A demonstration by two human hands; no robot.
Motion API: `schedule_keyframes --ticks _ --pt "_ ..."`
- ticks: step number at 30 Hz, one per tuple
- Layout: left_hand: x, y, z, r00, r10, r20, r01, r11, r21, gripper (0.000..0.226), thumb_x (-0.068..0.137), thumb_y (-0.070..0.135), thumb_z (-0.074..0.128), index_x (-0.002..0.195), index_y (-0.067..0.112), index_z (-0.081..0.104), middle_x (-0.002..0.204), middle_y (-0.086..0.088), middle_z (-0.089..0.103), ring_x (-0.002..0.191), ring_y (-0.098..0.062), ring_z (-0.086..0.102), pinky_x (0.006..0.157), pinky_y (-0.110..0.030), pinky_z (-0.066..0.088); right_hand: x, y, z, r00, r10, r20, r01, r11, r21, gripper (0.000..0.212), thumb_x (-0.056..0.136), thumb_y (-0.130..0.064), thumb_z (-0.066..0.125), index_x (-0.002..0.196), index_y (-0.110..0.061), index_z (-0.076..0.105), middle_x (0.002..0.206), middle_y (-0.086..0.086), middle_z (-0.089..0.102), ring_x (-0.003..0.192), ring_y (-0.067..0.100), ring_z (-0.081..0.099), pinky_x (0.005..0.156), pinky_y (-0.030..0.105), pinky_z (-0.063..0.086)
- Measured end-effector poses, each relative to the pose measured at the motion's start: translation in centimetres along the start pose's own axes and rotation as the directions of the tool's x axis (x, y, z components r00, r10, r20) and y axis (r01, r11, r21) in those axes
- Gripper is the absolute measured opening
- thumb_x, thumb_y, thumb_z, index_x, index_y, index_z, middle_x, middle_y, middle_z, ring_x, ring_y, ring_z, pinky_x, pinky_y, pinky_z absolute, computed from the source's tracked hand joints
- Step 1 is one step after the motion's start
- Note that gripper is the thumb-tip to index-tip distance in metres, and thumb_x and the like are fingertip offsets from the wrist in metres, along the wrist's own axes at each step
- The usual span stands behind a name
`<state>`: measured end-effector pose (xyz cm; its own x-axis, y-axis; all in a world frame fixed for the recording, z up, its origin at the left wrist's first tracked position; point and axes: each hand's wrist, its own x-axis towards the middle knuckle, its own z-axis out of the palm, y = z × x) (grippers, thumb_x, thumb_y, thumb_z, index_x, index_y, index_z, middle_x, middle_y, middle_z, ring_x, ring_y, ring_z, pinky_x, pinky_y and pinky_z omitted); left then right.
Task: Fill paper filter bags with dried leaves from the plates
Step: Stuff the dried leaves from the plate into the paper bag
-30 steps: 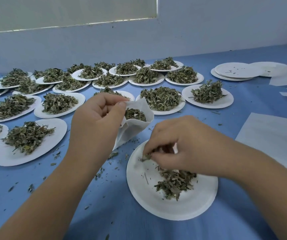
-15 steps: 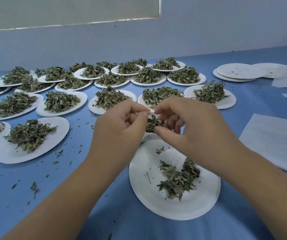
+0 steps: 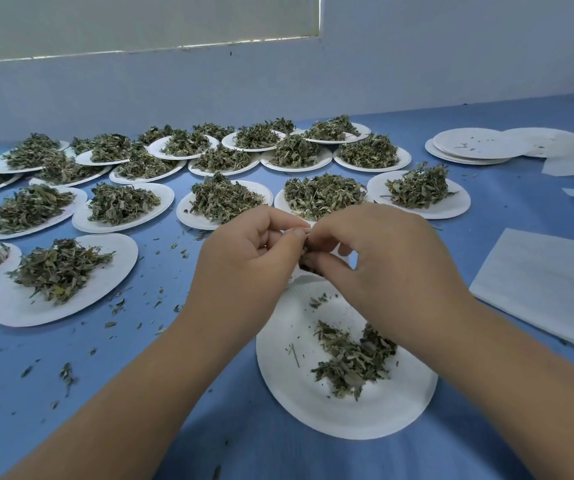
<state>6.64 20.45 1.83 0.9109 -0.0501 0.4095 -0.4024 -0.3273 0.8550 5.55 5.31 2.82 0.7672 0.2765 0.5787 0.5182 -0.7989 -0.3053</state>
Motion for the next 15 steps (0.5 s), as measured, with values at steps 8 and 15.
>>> schedule_keyframes --ticks 8,15 --pt "0.2 -0.4 -0.4 0.998 -0.051 -0.022 0.050 0.999 -0.018 0.014 0.091 0.018 0.062 0.081 0.025 0.070 0.050 0.012 0.054 0.041 -0.003 0.043 0.041 -0.014 0.034 0.4 0.4 -0.9 0.991 0.009 0.132 -0.034 0.981 0.192 0.016 0.087 -0.036 0.063 0.081 -0.028 0.075 0.083 -0.011 0.067 0.082 0.006 0.055 0.074 0.020 0.042" --pt "0.8 -0.7 -1.6 0.993 -0.071 -0.095 0.065 0.996 -0.066 0.012 0.094 0.017 0.060 0.087 0.019 0.070 0.046 0.016 0.048 0.038 -0.001 0.039 0.042 -0.013 0.031 0.6 2.0 -3.7 0.761 0.362 0.538 -0.448 0.893 0.033 0.059 0.055 -0.086 0.047 0.077 -0.033 0.056 0.074 -0.020 0.059 0.060 -0.005 0.052 0.060 0.024 0.043"
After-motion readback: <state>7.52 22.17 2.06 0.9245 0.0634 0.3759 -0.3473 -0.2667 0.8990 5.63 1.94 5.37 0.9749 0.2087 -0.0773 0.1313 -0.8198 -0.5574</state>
